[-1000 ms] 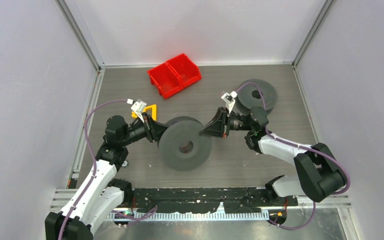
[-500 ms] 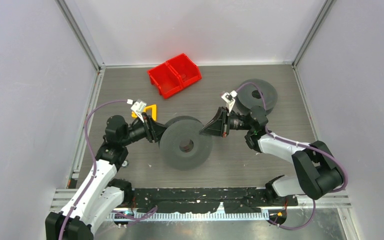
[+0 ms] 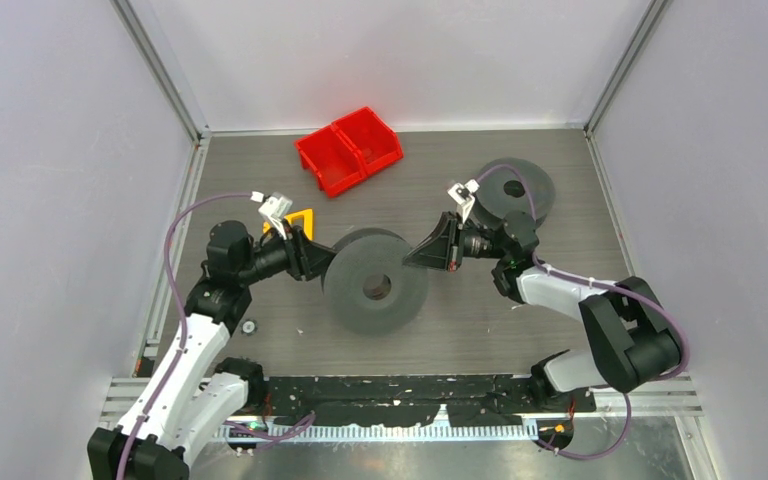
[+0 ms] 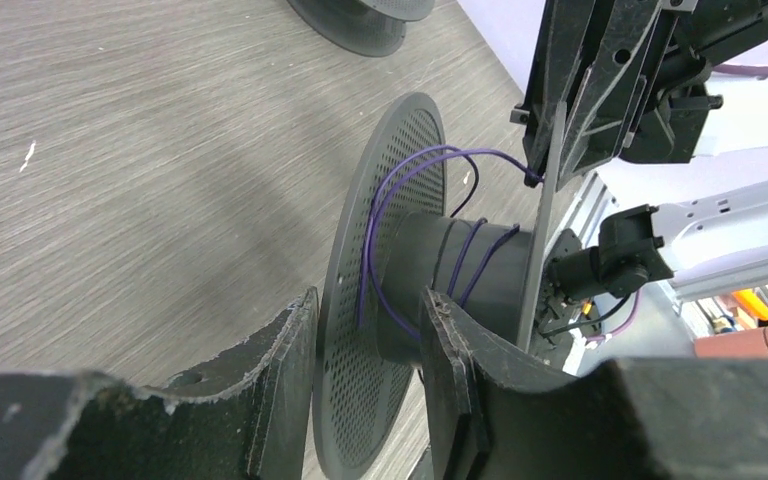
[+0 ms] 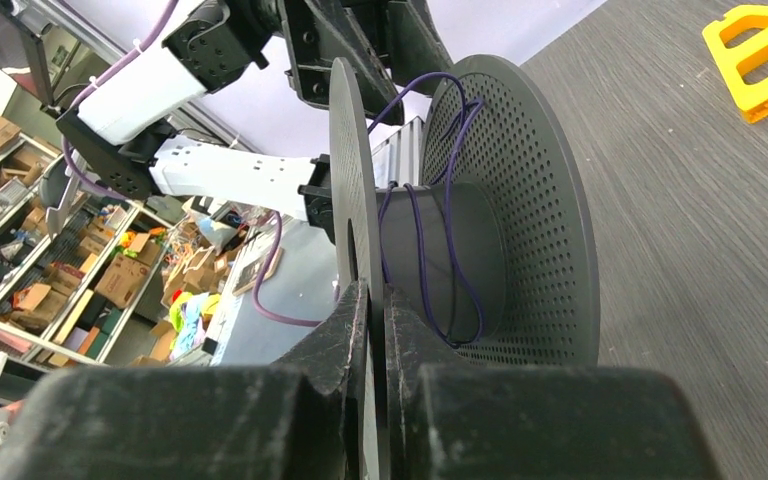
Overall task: Wrap the cables
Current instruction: Place the cable reel at the center of the board.
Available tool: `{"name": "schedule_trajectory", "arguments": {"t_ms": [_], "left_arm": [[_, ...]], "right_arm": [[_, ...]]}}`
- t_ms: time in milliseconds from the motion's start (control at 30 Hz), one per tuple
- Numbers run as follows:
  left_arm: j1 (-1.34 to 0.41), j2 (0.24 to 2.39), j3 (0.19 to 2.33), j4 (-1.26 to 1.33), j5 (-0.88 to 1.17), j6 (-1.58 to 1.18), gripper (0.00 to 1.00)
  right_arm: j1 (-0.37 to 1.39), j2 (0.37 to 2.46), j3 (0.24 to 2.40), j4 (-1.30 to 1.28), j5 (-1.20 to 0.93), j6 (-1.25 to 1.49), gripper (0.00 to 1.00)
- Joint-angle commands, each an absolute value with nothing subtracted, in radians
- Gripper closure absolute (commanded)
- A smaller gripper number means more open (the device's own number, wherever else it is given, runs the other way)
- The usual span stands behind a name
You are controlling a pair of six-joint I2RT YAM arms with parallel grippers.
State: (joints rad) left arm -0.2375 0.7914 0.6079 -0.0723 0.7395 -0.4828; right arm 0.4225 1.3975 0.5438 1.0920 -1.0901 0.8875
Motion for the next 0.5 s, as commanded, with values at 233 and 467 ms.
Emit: {"name": "schedule_trajectory", "arguments": {"t_ms": [233, 467], "left_arm": [[-0.225, 0.755, 0.7, -0.175, 0.698, -0.434, 0.48], [-0.221, 0.711, 0.745, -0.302, 0.564, -0.312, 0.46]], "right_arm": [[0.349, 1.447, 0.541, 1.048, -0.969, 0.849, 0.95], [0.327, 1.454, 0.582, 0.876, -0.915, 0.787, 0.95]]}}
